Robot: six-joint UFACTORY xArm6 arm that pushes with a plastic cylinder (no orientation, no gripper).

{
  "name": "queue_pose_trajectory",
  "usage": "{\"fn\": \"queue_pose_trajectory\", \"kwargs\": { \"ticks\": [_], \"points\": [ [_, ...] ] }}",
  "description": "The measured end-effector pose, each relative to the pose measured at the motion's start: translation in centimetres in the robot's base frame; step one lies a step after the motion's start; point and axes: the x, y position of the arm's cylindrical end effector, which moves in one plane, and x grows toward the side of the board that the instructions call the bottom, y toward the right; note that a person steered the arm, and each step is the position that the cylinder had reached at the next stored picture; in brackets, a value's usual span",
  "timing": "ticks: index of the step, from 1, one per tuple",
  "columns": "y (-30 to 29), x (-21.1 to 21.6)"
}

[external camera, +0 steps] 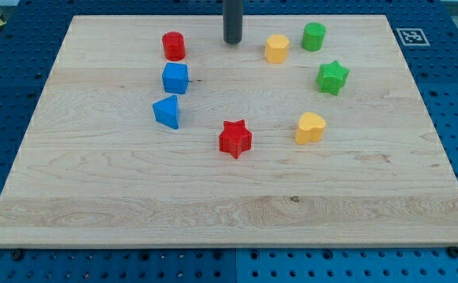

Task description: Point your arm at yellow hexagon

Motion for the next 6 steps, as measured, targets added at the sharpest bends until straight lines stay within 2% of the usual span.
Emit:
{"fn": "queue_pose_trajectory", "kwargs": {
  "ticks": [3,6],
  "points": [
    [5.4,0.2],
    [6.4,2.8]
  ]
}}
